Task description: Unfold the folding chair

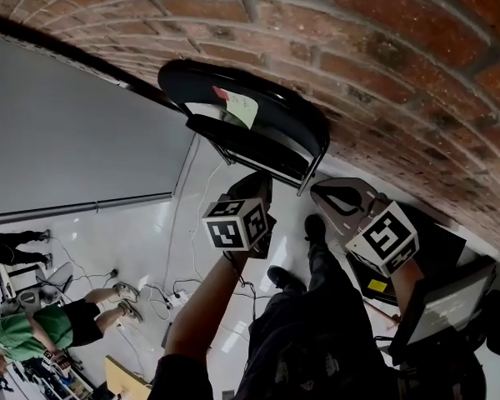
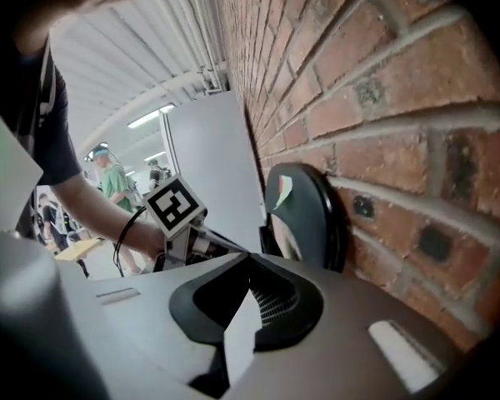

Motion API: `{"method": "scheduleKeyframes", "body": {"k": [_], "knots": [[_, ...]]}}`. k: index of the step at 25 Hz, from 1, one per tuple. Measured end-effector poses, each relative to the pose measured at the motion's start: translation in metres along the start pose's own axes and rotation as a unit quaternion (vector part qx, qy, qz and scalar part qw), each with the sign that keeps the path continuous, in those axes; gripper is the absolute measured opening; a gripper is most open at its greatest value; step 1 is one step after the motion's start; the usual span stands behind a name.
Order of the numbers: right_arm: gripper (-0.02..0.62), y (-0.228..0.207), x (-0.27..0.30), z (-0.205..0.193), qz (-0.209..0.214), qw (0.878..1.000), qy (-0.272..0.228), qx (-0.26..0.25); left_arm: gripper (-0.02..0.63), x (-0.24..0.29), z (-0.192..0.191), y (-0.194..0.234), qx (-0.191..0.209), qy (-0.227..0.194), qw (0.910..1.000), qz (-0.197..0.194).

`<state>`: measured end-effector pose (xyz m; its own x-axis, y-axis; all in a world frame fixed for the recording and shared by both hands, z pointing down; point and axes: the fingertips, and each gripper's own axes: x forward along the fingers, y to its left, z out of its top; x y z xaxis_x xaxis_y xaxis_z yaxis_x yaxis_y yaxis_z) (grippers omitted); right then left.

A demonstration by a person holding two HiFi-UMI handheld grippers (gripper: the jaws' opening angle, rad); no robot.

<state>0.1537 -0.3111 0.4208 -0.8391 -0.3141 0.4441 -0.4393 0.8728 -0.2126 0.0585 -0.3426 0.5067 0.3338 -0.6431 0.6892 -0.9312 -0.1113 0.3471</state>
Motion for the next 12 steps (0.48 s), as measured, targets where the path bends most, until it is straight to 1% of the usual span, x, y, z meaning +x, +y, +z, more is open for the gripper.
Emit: {"method": "scheduleKeyframes", "body": {"k": [3, 4, 5, 6, 7, 8, 9, 12], "knots": [[0.003, -0.029, -0.002, 0.018, -0.066, 0.997, -0.014, -0.035, 0.003, 0.027, -0.002, 0.014, -0.036, 0.012, 0.9991, 0.02], [0.003, -0.037, -0.003, 0.023, -0.084, 0.995, -0.016, -0.049, 0.028, 0.035, -0.003, 0.018, -0.05, 0.016, 0.9984, 0.022], [0.003, -0.043, -0.003, 0.028, -0.098, 0.993, -0.018, -0.063, 0.102, 0.042, -0.004, 0.021, -0.061, 0.02, 0.9976, 0.024], [0.005, -0.049, -0.003, 0.033, -0.109, 0.991, -0.021, -0.075, 0.146, 0.047, -0.004, 0.024, -0.07, 0.023, 0.997, 0.026], [0.028, -0.053, -0.002, 0.036, -0.116, 0.989, -0.022, -0.083, 0.167, 0.052, -0.003, 0.026, -0.074, 0.024, 0.9965, 0.029], [0.07, -0.056, -0.002, 0.039, -0.123, 0.988, -0.022, -0.088, 0.206, 0.056, -0.003, 0.029, -0.078, 0.025, 0.9962, 0.032], [0.096, -0.06, -0.002, 0.041, -0.129, 0.987, -0.022, -0.089, 0.254, 0.06, -0.004, 0.03, -0.082, 0.027, 0.9957, 0.034], [0.155, -0.068, 0.001, 0.042, -0.153, 0.984, -0.013, -0.091, 0.349, 0.073, -0.006, 0.035, -0.11, 0.036, 0.9927, 0.032]]}}
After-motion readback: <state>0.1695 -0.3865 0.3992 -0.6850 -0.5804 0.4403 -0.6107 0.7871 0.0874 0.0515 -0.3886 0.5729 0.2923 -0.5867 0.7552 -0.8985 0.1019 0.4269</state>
